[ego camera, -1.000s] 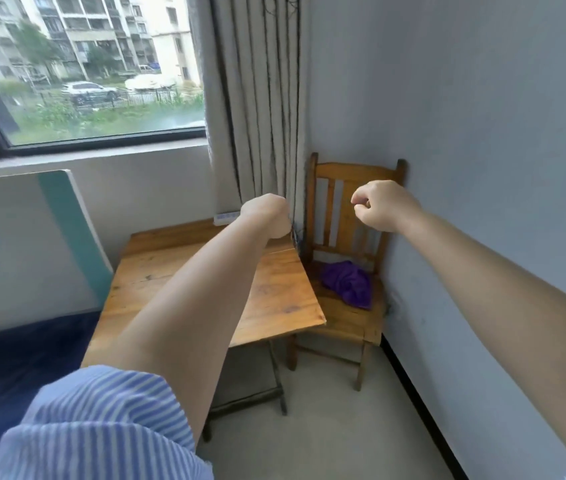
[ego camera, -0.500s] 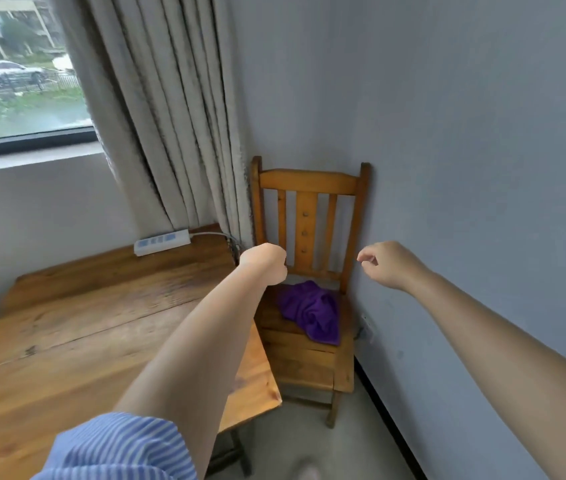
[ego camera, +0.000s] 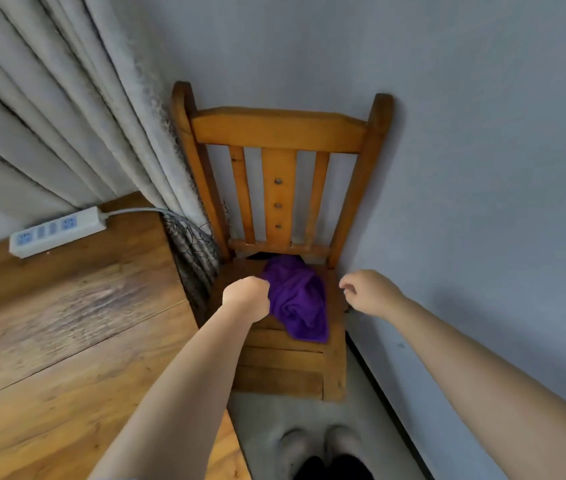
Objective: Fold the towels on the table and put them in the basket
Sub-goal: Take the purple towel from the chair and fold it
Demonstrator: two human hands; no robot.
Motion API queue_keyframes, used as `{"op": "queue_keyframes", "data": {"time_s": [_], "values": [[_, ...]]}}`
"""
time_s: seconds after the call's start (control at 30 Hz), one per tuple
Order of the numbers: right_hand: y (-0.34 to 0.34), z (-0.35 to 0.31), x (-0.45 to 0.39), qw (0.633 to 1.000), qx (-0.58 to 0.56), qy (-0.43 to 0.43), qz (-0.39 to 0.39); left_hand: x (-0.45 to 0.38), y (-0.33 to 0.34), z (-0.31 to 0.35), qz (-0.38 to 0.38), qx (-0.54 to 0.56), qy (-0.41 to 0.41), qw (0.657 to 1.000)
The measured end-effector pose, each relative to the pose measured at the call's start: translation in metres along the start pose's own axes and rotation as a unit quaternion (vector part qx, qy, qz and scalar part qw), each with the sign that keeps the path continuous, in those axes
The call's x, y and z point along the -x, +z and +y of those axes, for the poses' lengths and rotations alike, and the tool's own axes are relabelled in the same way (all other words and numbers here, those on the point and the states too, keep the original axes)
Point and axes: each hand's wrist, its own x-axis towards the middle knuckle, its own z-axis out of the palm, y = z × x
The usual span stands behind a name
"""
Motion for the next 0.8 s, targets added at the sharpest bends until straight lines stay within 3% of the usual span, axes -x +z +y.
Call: {"op": "queue_keyframes", "data": {"time_s": [0.17, 0.3, 0.47, 0.6, 0.8], "values": [[0.062, 0.026, -0.082, 0.998, 0.04, -0.02, -0.044, -0.064, 0.063, 0.003, -0.007, 0.071, -0.113, 0.991], [0.117, 0.038, -0.137, 0.998, 0.059, -0.024, -0.027, -0.113, 0.118, 0.002, -0.001, 0.139, -0.169, 0.976], [0.166, 0.05, -0.189, 0.997, 0.073, -0.039, 0.008, -0.163, 0.169, -0.007, 0.025, 0.211, -0.178, 0.961], [0.186, 0.057, -0.201, 0.995, 0.078, -0.052, 0.016, -0.181, 0.185, -0.015, 0.04, 0.21, -0.171, 0.962], [0.149, 0.066, -0.17, 0.998, 0.015, -0.055, 0.021, -0.152, 0.155, -0.021, 0.048, 0.209, -0.122, 0.969]]}}
